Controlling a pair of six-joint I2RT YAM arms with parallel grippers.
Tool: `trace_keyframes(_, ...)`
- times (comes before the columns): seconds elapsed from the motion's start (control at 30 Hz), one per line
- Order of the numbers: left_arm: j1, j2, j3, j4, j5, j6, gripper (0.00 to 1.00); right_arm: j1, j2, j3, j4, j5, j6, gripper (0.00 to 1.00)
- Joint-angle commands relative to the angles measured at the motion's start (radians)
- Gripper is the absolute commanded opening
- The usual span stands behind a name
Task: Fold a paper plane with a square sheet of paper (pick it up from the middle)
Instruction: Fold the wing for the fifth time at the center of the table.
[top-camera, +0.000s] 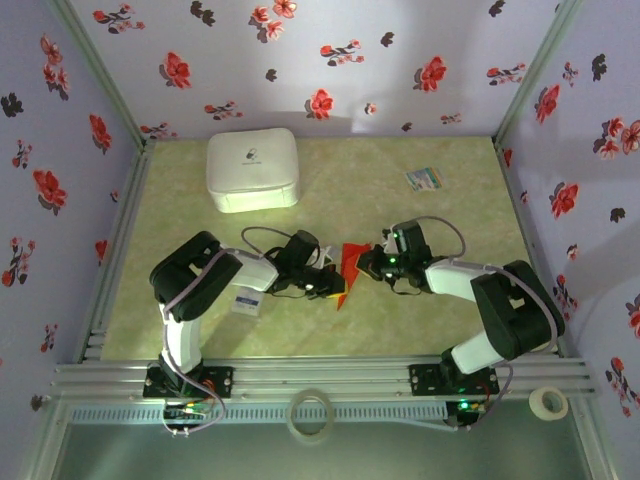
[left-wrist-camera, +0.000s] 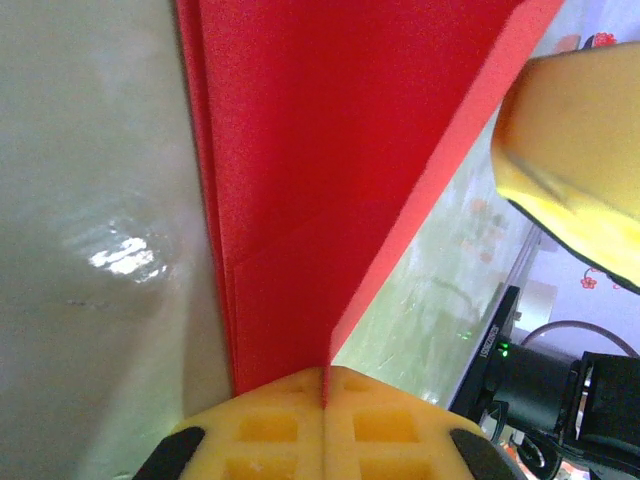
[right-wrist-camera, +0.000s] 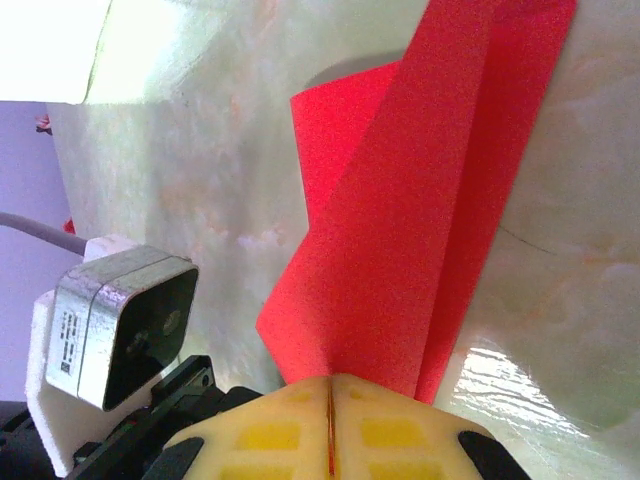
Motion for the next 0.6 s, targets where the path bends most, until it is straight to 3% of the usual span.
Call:
trace_keyframes(0.0,-0.009,0.049,-0.017,0.047,-0.029,-0.017,0.0,-0.003,0.01,-0.012,0.02,-0.03,-0.015,0.1)
trace_keyframes(0.57,-0.005,0.057,-0.024,0.053,-0.028,-0.03,0.0,0.011,0.093,0.015,0.062,-0.047,-0.006,0.06)
